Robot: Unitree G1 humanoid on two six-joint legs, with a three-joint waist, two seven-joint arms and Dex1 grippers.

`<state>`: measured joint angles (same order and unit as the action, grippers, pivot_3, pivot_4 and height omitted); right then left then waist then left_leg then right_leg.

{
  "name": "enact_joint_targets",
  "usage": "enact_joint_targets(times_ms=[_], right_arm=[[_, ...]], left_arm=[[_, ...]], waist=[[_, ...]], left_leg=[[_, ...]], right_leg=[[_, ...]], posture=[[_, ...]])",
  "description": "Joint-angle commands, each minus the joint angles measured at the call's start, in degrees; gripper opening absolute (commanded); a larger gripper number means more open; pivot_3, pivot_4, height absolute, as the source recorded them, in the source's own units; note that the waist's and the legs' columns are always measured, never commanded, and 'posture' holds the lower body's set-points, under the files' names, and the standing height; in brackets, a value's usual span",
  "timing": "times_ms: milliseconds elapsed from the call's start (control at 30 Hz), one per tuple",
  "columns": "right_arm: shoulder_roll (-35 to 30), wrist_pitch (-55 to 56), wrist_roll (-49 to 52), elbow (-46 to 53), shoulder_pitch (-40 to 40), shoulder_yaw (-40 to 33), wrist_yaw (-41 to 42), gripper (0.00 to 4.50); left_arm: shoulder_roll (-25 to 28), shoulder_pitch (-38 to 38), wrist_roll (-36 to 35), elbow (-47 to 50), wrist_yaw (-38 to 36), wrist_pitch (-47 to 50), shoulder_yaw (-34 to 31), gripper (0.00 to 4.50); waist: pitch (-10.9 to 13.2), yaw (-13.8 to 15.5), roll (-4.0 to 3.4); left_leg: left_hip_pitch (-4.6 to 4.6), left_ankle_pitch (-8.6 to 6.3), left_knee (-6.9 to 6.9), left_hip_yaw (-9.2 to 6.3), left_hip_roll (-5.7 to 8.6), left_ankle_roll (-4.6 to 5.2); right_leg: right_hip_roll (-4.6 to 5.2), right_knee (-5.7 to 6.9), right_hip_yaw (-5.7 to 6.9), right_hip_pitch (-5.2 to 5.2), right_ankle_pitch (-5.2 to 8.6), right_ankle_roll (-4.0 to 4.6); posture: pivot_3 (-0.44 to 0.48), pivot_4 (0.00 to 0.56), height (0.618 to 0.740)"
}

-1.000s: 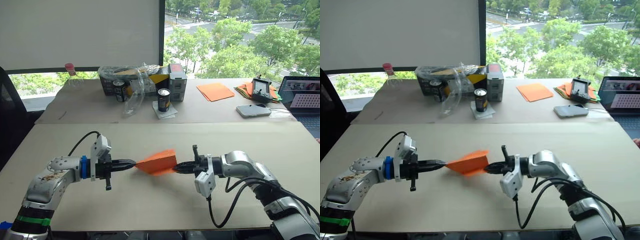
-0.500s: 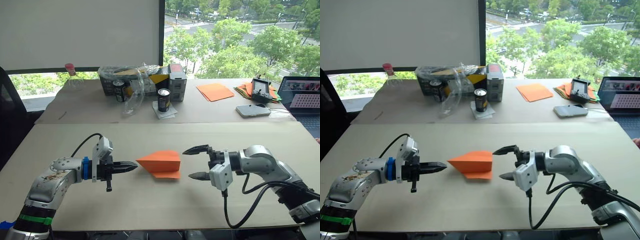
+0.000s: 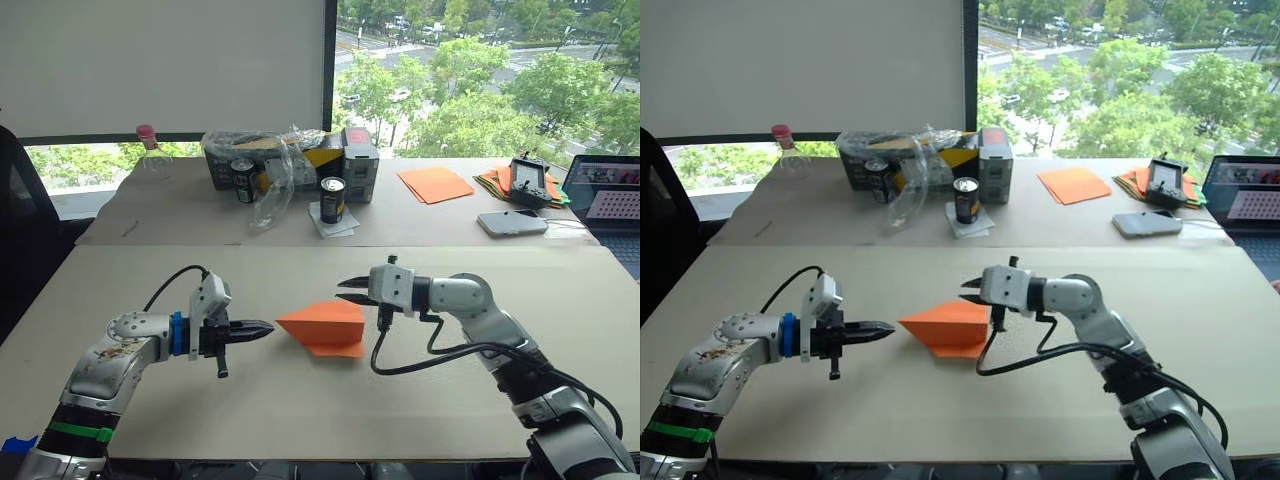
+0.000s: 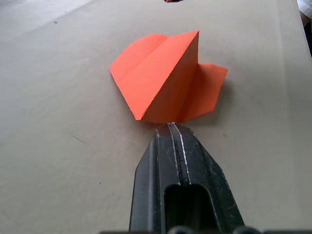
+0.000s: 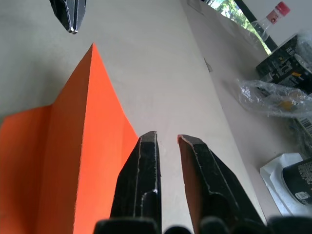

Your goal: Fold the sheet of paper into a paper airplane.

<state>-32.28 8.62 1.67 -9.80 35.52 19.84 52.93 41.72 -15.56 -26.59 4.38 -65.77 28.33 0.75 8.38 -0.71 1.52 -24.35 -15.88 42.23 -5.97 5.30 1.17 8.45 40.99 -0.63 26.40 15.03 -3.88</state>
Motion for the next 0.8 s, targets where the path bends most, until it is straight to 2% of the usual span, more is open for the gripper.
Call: enact_joint_targets(times_ms=[33, 300, 567, 733, 800], right_arm=[[0.8, -2.1, -1.8, -0.3, 0.6, 1.1, 2.1, 0.01], [1.5, -7.8, 0.3, 6.8, -3.9, 1.6, 7.3, 0.01], [1.0, -11.5, 1.1, 13.9, -8.7, 1.3, 8.8, 0.01], [1.4, -13.0, 1.1, 16.2, -10.8, 2.0, 9.3, 0.01], [1.4, -13.8, 1.0, 16.7, -12.0, 2.5, 9.5, 0.01]], left_arm=[[-0.6, -1.5, 1.0, -0.4, 0.1, -2.3, 0.3, 0.00], [-1.2, -2.4, 1.7, -1.3, -0.4, -2.6, 0.8, 0.00], [0.1, -1.8, -0.7, 0.5, -4.4, 0.1, 1.1, 0.00], [1.2, -2.1, -6.3, 3.3, -7.0, 6.1, -0.6, 0.00], [2.1, -3.4, -10.7, 4.1, -7.9, 10.4, -2.6, 0.00]], waist=[[0.0, -0.1, 0.00], [0.0, -0.2, 0.00], [0.0, -0.1, 0.00], [0.0, -0.2, 0.00], [0.0, -0.2, 0.00]], left_leg=[[0.01, 0.00, 0.00, 0.00, 0.00, 0.00], [-0.01, 0.00, -0.01, 0.00, 0.00, 0.00], [0.01, 0.00, -0.02, -0.01, 0.00, 0.00], [0.00, 0.00, 0.00, -0.01, 0.00, 0.00], [0.01, 0.00, -0.01, -0.03, -0.01, 0.00]], right_leg=[[0.00, 0.00, 0.00, 0.00, 0.00, 0.00], [0.00, 0.01, 0.00, 0.02, 0.00, -0.01], [0.00, 0.01, 0.01, 0.02, 0.00, -0.01], [0.00, 0.01, 0.01, 0.01, 0.00, -0.01], [0.00, 0.01, 0.03, 0.01, 0.00, -0.01]], posture=[[0.000, 0.150, 0.670], [0.000, 0.150, 0.670], [0.000, 0.150, 0.670], [0.000, 0.150, 0.670], [0.000, 0.150, 0.670]])
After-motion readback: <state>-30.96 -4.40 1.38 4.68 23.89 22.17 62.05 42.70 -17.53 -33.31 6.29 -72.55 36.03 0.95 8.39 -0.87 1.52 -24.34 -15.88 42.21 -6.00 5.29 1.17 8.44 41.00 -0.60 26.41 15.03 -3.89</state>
